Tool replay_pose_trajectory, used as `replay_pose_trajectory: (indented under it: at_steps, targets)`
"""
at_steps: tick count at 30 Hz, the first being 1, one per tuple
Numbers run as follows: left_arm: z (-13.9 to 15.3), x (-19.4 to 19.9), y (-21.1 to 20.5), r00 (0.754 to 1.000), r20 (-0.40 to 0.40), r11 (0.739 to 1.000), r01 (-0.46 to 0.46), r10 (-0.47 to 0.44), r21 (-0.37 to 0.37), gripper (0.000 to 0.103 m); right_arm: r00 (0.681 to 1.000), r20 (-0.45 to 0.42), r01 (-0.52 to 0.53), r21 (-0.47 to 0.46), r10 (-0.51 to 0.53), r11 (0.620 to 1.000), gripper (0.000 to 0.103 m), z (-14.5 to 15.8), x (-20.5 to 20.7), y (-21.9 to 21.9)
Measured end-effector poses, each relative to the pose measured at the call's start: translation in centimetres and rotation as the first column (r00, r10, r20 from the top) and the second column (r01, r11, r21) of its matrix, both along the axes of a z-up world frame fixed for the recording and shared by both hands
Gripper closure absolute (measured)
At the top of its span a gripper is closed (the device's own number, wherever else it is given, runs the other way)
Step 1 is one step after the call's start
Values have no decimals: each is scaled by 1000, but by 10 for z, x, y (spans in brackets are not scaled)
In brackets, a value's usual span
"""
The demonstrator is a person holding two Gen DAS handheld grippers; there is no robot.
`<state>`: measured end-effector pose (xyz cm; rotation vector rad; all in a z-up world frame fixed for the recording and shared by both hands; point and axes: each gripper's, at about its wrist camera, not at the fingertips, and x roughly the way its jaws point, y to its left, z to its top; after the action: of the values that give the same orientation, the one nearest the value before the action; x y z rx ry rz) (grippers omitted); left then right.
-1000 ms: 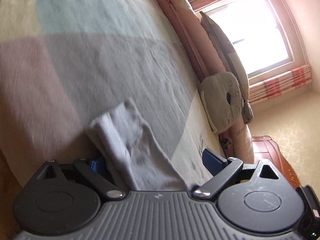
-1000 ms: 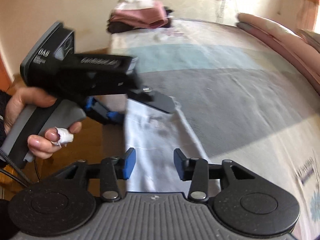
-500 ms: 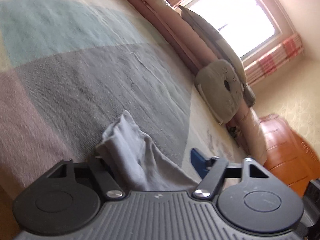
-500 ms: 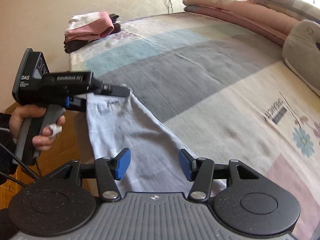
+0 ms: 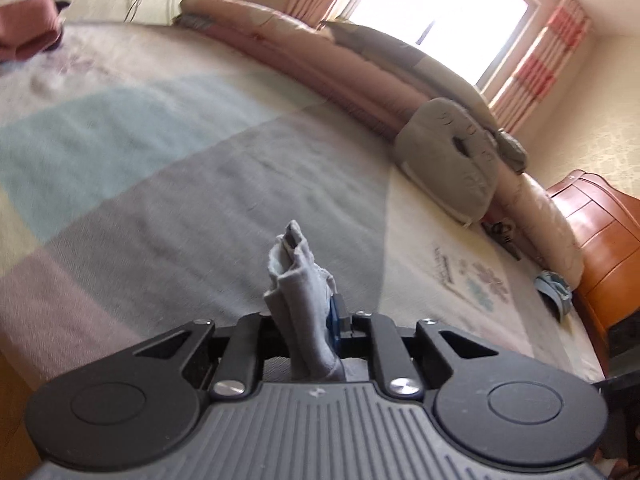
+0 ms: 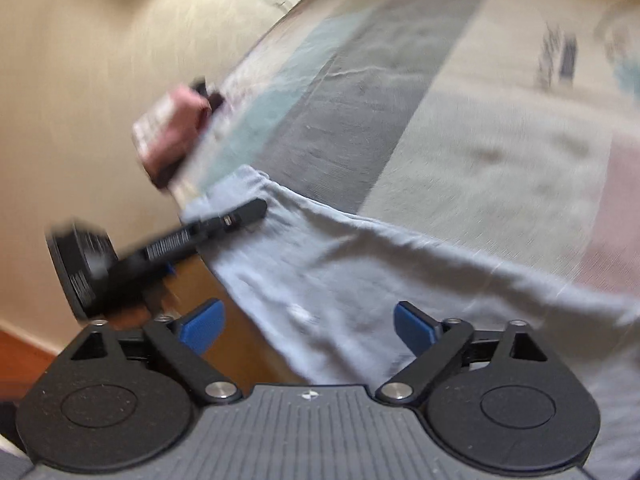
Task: Fold clothes
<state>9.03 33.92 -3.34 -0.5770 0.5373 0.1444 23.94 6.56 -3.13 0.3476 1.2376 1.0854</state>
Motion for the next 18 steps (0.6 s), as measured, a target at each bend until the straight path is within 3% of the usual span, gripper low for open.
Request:
replay_pose_trajectory:
  at_steps: [3,9,18]
  targets:
    - [7,0,-1,1000,20,1000,16,-16,1,90,987,-139,88,78,-76,993,0,-12,12,-3]
    - [6,-1,-1,999,31,999,32,-31,-12,90,937,-295,225,99,-187,969,0,-34,35,2]
    - [6,-7,1,998,54,998,46,-44,-34,90,898,-321,319,2,-301,948,0,-45,58,18]
